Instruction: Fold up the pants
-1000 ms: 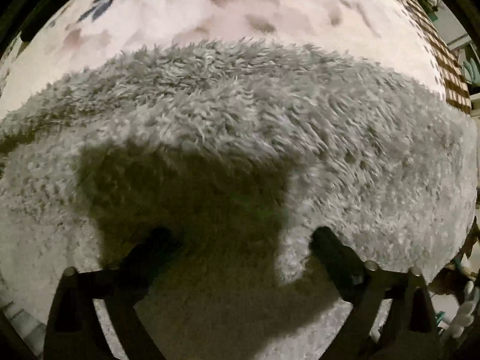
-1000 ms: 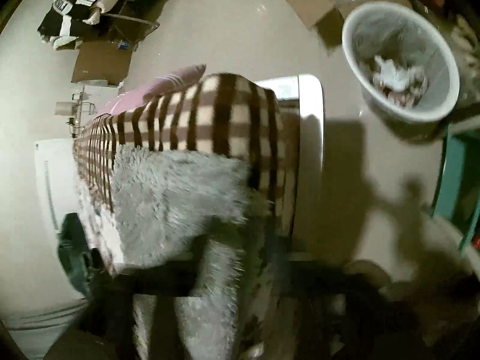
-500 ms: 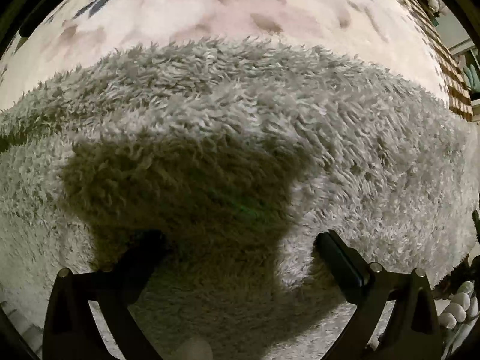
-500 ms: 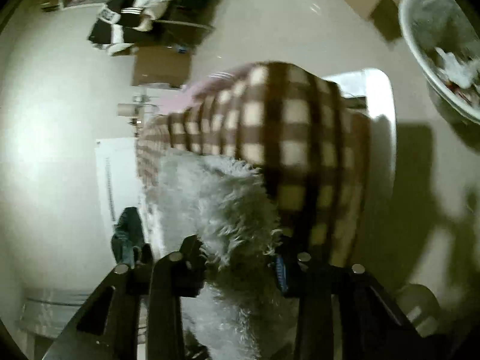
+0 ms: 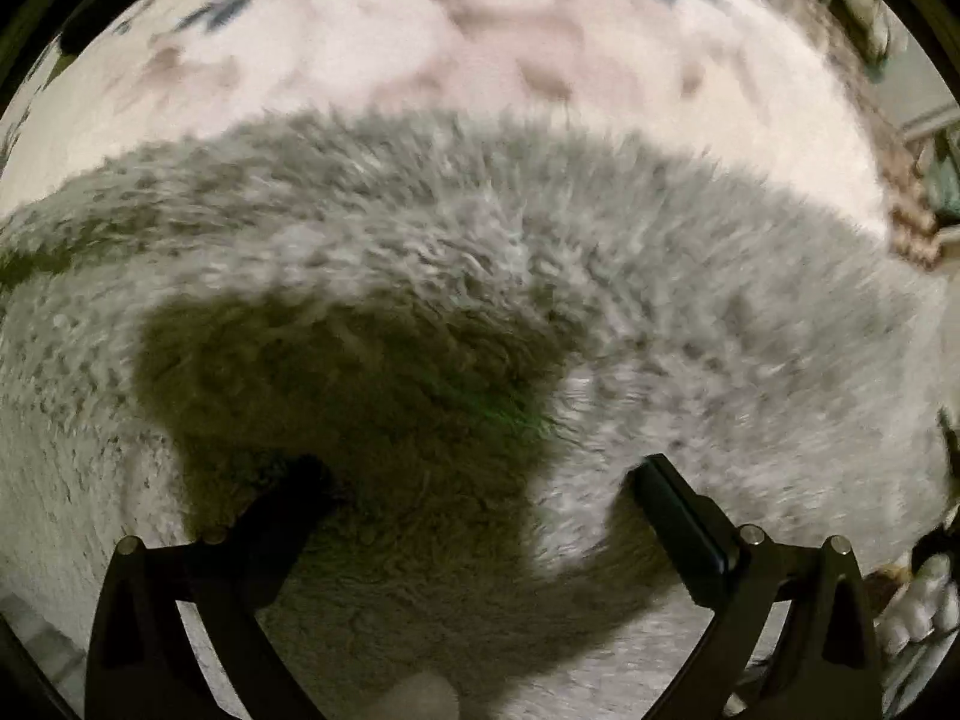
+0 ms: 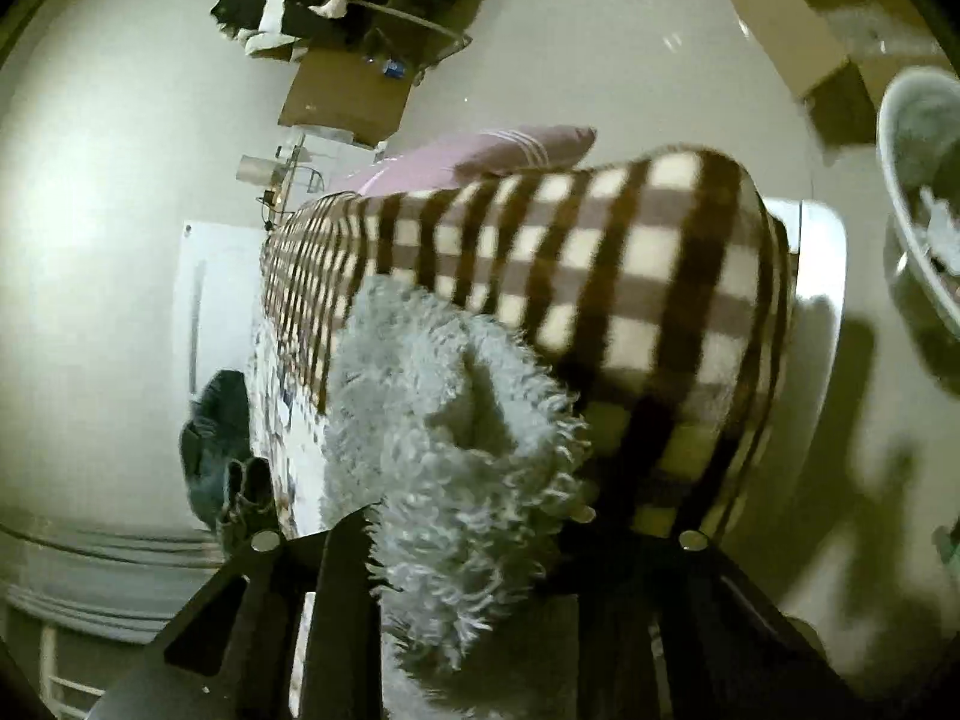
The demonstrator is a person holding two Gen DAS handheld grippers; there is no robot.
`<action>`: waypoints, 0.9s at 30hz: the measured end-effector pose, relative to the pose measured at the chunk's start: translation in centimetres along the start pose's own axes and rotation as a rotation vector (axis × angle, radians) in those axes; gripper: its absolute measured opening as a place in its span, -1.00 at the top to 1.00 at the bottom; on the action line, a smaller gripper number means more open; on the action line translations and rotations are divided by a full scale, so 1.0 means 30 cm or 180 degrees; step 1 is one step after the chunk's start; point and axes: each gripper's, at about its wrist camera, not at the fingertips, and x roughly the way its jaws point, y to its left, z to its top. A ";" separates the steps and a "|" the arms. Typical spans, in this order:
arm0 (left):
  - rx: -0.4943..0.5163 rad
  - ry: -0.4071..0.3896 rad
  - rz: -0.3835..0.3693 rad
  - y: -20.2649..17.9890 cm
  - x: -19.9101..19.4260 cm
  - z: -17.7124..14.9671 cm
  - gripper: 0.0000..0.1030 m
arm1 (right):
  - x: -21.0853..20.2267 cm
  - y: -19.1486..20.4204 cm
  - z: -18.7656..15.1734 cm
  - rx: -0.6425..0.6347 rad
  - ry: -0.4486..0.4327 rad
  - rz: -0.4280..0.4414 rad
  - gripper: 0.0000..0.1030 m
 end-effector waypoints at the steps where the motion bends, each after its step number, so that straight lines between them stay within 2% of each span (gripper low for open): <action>1: -0.0050 -0.0059 -0.0035 0.008 -0.027 -0.003 -1.00 | -0.012 0.033 -0.006 -0.0061 -0.0028 -0.0018 0.59; 7: -0.0269 -0.0326 -0.0320 0.098 -0.200 -0.041 -1.00 | -0.091 0.337 -0.077 -0.0527 -0.0080 0.0062 0.60; 12: -0.0465 -0.0508 -0.0419 0.273 -0.333 -0.107 -1.00 | -0.085 0.615 -0.278 -0.1058 0.0085 0.0185 0.61; 16: -0.0743 -0.0561 -0.0441 0.481 -0.416 -0.167 -1.00 | -0.041 0.785 -0.526 -0.1407 0.0330 0.0278 0.61; 19: -0.0925 -0.0593 -0.0391 0.642 -0.452 -0.206 -1.00 | 0.062 0.866 -0.803 -0.1662 0.0633 0.0310 0.61; 20: -0.0998 -0.0602 -0.0364 0.714 -0.461 -0.227 -1.00 | 0.088 0.875 -0.870 -0.1709 0.0702 0.0304 0.61; 23: -0.1144 -0.0574 -0.0251 0.892 -0.459 -0.278 -1.00 | 0.238 0.898 -1.173 -0.2020 0.1014 0.0191 0.61; 27: -0.1310 -0.0528 -0.0196 1.080 -0.449 -0.339 -1.00 | 0.371 0.859 -1.482 -0.2404 0.1358 -0.0026 0.61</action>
